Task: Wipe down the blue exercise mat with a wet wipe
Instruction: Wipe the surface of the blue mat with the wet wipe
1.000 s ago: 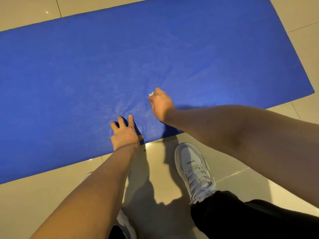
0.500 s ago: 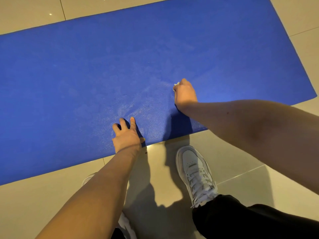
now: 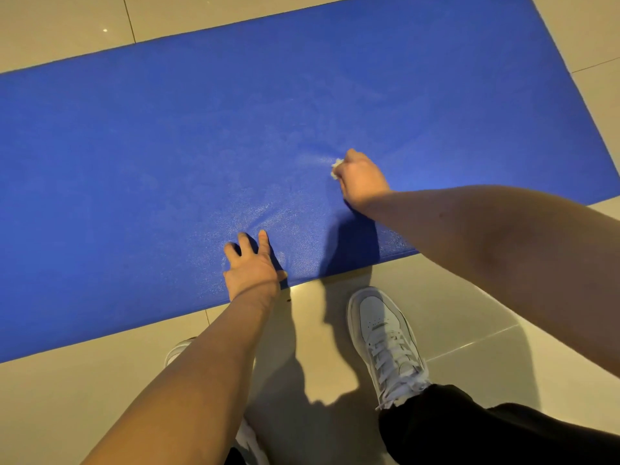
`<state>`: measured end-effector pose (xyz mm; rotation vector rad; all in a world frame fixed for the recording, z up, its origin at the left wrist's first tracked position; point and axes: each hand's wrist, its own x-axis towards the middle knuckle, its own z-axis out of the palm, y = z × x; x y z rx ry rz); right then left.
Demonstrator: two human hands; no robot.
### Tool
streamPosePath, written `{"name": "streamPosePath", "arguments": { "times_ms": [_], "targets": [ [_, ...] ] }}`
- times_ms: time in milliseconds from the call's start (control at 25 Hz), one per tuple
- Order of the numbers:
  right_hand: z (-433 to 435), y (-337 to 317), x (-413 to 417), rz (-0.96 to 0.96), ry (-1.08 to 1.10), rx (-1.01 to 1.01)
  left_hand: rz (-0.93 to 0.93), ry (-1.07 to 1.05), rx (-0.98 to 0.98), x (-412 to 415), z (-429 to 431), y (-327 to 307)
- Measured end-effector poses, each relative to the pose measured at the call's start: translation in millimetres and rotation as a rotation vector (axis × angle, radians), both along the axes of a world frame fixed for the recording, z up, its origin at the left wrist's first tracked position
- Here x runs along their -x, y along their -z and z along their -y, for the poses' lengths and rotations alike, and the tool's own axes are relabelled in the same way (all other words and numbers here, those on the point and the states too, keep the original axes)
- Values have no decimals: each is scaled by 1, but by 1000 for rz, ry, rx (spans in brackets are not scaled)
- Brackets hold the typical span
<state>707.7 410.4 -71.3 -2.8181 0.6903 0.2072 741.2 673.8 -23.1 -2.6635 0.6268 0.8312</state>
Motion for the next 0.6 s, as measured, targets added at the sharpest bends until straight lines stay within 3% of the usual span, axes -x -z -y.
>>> {"name": "streamPosePath", "arguments": {
  "times_ms": [200, 320, 440, 520, 600],
  "targets": [
    [-31, -2, -20, 6, 179, -4, -47, 0, -1, -7, 1, -5],
    [-73, -5, -35, 4, 8, -138, -40, 38, 43, -20, 6, -13],
    [-73, -2, -29, 95, -132, -239, 52, 52, 206, -45, 16, -13],
    [-59, -5, -23, 102, -191, -215, 55, 67, 300, -62, 27, -6],
    [-39, -4, -20, 106, -176, -182, -29, 77, 271, -73, 36, 0]
  ]
}}
